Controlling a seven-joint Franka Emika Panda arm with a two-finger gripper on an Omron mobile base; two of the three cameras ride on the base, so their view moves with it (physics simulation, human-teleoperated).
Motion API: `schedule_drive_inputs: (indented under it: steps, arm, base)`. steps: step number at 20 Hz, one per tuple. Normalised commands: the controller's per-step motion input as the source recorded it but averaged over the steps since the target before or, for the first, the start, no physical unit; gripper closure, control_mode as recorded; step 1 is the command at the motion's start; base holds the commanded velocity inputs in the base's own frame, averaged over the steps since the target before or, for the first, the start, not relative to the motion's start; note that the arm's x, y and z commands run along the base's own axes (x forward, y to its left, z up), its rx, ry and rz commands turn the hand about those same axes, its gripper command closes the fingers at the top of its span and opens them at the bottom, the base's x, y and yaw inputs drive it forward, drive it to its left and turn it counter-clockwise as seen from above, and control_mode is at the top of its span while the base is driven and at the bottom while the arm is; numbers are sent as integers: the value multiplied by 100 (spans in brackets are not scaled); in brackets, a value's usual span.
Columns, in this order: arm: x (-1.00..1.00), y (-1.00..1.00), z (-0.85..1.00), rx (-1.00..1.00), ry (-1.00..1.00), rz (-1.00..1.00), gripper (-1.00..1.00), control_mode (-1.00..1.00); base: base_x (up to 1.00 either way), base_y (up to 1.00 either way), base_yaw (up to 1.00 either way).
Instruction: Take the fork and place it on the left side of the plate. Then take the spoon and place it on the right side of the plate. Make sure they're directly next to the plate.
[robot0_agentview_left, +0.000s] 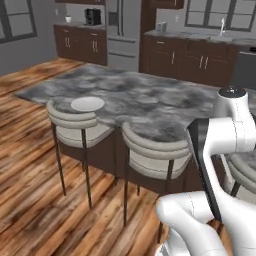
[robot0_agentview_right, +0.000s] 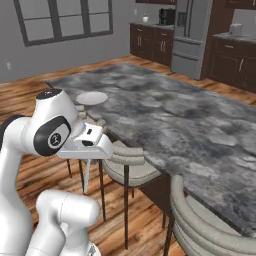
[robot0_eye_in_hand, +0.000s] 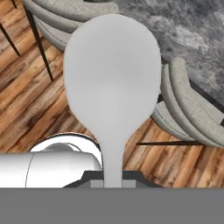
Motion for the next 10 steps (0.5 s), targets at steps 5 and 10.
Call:
schedule_drive_inputs:
  steps: [5, 10]
  arm:
    - [0, 0, 0, 0, 0, 0, 100, 100]
    - [0, 0, 0, 0, 0, 0, 100, 100]
  base:
    - [62, 85, -33]
    - [54, 77, -31]
